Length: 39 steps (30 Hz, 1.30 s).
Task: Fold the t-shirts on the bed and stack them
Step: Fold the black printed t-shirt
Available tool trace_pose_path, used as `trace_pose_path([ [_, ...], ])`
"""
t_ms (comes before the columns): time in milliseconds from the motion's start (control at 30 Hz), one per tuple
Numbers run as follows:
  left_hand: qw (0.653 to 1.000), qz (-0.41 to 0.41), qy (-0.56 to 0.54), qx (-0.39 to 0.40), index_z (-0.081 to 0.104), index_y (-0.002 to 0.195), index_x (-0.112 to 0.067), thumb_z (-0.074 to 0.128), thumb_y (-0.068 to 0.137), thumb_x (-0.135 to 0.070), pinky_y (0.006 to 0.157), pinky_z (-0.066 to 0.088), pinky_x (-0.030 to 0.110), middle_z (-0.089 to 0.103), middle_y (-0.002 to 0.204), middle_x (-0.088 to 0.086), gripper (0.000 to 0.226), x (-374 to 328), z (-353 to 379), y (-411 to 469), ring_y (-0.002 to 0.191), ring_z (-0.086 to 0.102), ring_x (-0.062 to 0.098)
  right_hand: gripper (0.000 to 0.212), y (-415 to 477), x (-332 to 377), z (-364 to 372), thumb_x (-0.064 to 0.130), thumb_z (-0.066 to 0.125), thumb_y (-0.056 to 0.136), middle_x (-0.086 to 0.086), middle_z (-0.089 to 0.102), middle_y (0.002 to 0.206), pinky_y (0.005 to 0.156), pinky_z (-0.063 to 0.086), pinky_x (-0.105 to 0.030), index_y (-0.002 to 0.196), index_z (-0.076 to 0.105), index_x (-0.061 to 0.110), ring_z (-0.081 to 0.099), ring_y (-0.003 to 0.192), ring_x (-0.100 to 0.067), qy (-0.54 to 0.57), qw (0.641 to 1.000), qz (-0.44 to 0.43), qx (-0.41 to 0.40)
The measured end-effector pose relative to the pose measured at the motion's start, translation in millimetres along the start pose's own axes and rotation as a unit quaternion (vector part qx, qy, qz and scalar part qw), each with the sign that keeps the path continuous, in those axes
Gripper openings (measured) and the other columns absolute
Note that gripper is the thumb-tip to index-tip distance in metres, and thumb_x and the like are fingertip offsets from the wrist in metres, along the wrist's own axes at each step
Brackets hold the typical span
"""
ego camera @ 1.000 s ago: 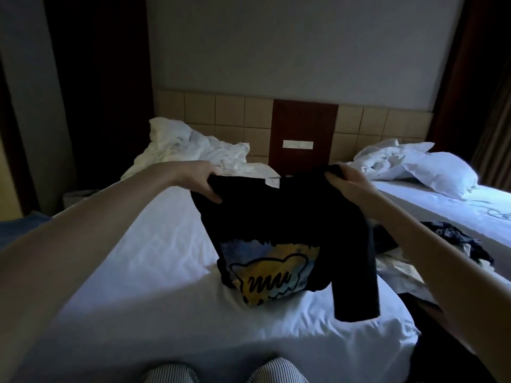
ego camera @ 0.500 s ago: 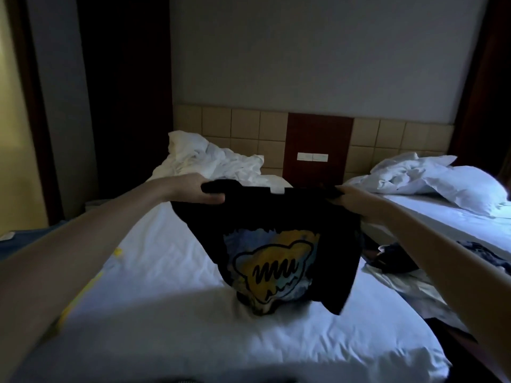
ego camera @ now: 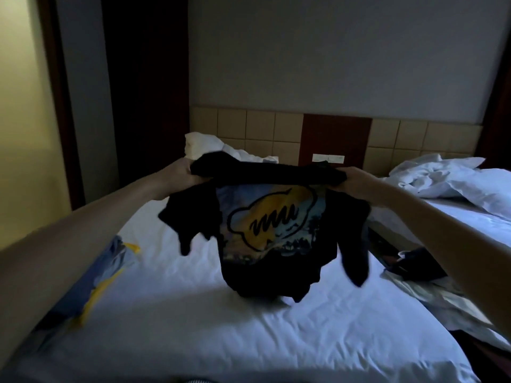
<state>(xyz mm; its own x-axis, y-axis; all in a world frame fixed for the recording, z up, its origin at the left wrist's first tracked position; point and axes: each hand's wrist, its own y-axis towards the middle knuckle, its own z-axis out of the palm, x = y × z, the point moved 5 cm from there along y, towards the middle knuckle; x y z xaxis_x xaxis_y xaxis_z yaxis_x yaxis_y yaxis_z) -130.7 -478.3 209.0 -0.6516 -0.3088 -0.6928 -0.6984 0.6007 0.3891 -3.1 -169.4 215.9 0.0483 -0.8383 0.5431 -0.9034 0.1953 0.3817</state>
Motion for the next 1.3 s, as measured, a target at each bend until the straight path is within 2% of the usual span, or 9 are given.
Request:
trace_pose_path([
  [133,0.928,-0.055,0.309,0.2,0.062,0.087,-0.025,0.079,0.07,-0.043,0.068,0.048,0.024,0.065,0.084,-0.008,0.03,16.0,6.7,-6.1,0.076,0.061,0.007,0.03,-6.3,16.3,10.3,0.025,0.066,0.086,0.001,0.062,0.106,0.074,0.047,-0.016,0.113,0.06,0.016,0.06,0.094,-0.012,0.019,0.994,-0.002,0.109],
  [200,0.903,-0.04,0.396,0.159,0.055,0.069,-0.025,0.072,0.082,-0.029,0.06,0.041,0.028,0.057,0.07,-0.006,0.021,18.7,3.7,-1.6,0.062,0.053,0.01,0.042,-7.3,22.5,25.7,0.039,0.072,0.078,0.005,0.063,0.11,0.085,0.048,-0.027,0.115,0.06,0.022,0.059,0.103,-0.015,-0.182,0.966,-0.029,0.182],
  [300,0.959,-0.039,0.277,0.049,0.041,0.056,-0.015,0.056,0.092,-0.01,0.055,0.027,0.029,0.042,0.059,0.002,0.039,19.2,-9.9,3.5,0.052,0.036,0.013,0.04,-1.2,30.1,28.0,0.054,0.059,0.084,0.001,0.06,0.097,0.072,0.043,-0.031,0.108,0.058,0.021,0.057,0.09,-0.02,-0.422,0.901,-0.025,0.097],
  [500,0.984,0.014,0.166,0.056,0.058,0.067,-0.009,0.06,0.091,-0.013,0.05,0.032,0.013,0.054,0.061,0.001,0.024,16.3,-11.1,-9.0,0.048,0.047,0.0,0.01,6.6,30.5,24.6,0.012,0.059,0.09,-0.002,0.061,0.078,0.071,0.044,-0.026,0.082,0.063,0.015,0.058,0.076,-0.016,-0.094,0.991,-0.027,0.093],
  [700,0.918,-0.092,0.255,0.289,0.055,0.062,-0.019,0.072,0.083,-0.025,0.049,0.031,0.019,0.05,0.051,-0.01,0.028,57.4,21.7,-31.2,0.042,0.042,0.005,0.012,-13.1,4.3,71.4,0.023,0.073,0.08,0.014,0.07,0.082,0.066,0.046,-0.012,0.089,0.067,0.028,0.065,0.073,0.003,-0.031,0.966,0.012,0.255],
  [1000,0.964,-0.105,0.135,0.202,0.047,0.06,-0.014,0.069,0.082,-0.037,0.049,0.026,0.025,0.04,0.046,-0.007,0.039,98.7,33.7,-23.5,0.038,0.034,0.008,0.015,-20.8,-29.4,108.2,0.009,0.053,0.094,-0.006,0.064,0.099,0.08,0.053,-0.026,0.107,0.059,0.013,0.063,0.094,-0.02,0.191,0.953,0.072,0.223],
  [1067,0.94,-0.105,0.2,0.257,0.057,0.066,-0.016,0.078,0.064,-0.055,0.051,0.035,0.022,0.055,0.054,-0.009,0.045,96.3,32.0,-28.6,0.047,0.05,0.008,0.016,-23.3,-26.1,105.9,0.029,0.06,0.09,0.001,0.065,0.1,0.076,0.051,-0.019,0.105,0.059,0.024,0.064,0.093,-0.012,0.133,0.957,0.044,0.255],
  [1167,0.913,-0.079,0.282,0.283,0.055,0.06,-0.023,0.079,0.073,-0.031,0.051,0.035,0.02,0.053,0.048,-0.014,0.028,98.5,36.1,-31.5,0.044,0.048,0.004,0.029,-30.4,-18.7,116.2,0.034,0.074,0.079,0.015,0.064,0.096,0.077,0.047,-0.013,0.102,0.058,0.03,0.062,0.087,0.001,-0.062,0.939,-0.004,0.338],
  [1300,0.953,-0.095,0.179,0.225,0.045,0.056,-0.015,0.062,0.09,-0.012,0.05,0.024,0.026,0.037,0.039,-0.011,0.038,107.8,42.2,-32.7,0.037,0.028,0.006,0.021,-23.3,-25.2,128.4,0.028,0.064,0.086,0.0,0.051,0.07,0.064,0.041,-0.026,0.078,0.054,0.011,0.054,0.075,-0.022,-0.276,0.928,-0.028,0.25],
])
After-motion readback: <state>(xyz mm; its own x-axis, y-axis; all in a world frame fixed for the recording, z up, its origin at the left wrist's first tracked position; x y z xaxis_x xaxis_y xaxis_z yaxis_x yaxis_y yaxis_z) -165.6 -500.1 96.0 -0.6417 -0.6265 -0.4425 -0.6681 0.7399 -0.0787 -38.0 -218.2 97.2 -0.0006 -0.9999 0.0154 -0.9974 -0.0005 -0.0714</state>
